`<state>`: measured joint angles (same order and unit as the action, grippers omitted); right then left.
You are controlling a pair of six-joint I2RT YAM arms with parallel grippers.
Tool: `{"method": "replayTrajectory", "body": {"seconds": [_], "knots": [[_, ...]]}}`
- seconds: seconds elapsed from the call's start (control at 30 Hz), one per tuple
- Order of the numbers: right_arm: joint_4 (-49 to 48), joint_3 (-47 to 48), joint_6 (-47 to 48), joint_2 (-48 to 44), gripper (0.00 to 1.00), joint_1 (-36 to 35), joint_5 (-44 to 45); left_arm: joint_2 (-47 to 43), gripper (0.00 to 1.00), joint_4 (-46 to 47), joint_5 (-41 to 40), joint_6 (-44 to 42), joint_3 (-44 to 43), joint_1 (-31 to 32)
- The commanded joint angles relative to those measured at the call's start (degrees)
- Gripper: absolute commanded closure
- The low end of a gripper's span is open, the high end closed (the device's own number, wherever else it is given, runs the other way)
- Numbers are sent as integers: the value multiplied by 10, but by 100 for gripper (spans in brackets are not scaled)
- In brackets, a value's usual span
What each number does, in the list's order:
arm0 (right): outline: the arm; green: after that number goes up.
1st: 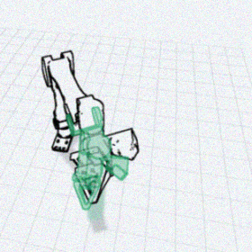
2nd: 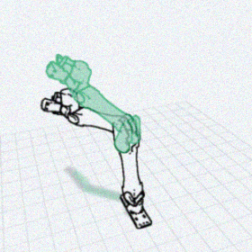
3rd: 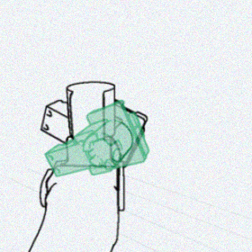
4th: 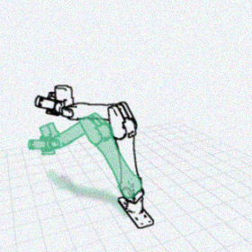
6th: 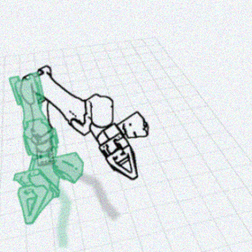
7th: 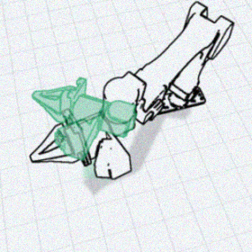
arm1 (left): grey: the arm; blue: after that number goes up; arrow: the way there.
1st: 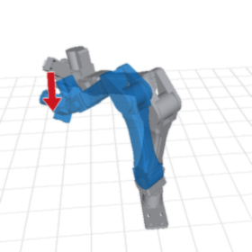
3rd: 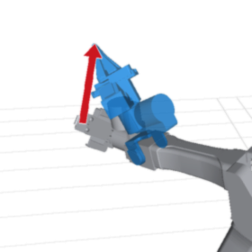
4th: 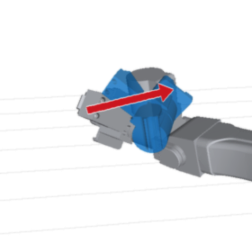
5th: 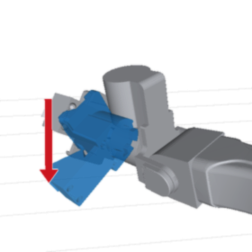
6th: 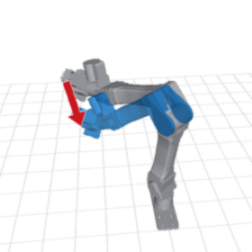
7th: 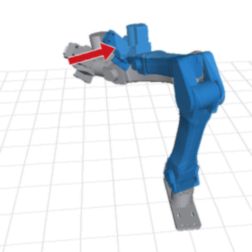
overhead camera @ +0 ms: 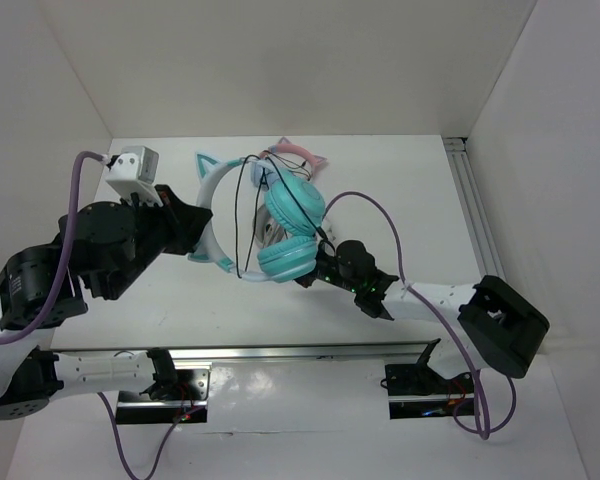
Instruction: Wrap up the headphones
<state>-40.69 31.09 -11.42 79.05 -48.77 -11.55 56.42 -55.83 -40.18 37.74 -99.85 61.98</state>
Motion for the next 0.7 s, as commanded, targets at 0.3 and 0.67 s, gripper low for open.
{"method": "replayTrajectory", "body": {"seconds": [0.3, 0.67], "knots": [[-34, -11, -4, -14, 80, -3, -8, -11, 100, 76, -30, 34, -10, 2], [-24, -23, -4, -36, 100, -14, 25, -27, 100, 56, -66, 56, 6, 2]]}}
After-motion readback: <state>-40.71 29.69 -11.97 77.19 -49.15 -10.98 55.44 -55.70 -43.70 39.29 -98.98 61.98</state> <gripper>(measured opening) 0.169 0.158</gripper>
